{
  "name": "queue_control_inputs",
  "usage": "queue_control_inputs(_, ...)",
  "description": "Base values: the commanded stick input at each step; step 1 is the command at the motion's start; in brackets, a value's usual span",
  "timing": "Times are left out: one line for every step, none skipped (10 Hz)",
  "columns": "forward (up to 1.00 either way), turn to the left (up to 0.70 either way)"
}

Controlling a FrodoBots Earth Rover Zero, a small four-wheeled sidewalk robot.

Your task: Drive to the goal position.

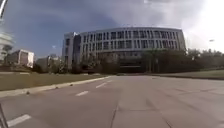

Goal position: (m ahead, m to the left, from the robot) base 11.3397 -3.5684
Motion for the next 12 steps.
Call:
queue_control_inputs(0.7, 0.0)
queue_control_inputs(0.7, 0.0)
queue_control_inputs(0.7, 0.0)
queue_control_inputs(0.7, 0.0)
queue_control_inputs(0.7, 0.0)
queue_control_inputs(0.7, 0.0)
queue_control_inputs(0.7, 0.0)
queue_control_inputs(0.7, 0.0)
queue_control_inputs(0.7, 0.0)
queue_control_inputs(0.7, 0.0)
queue_control_inputs(0.7, 0.0)
queue_control_inputs(0.7, 0.0)
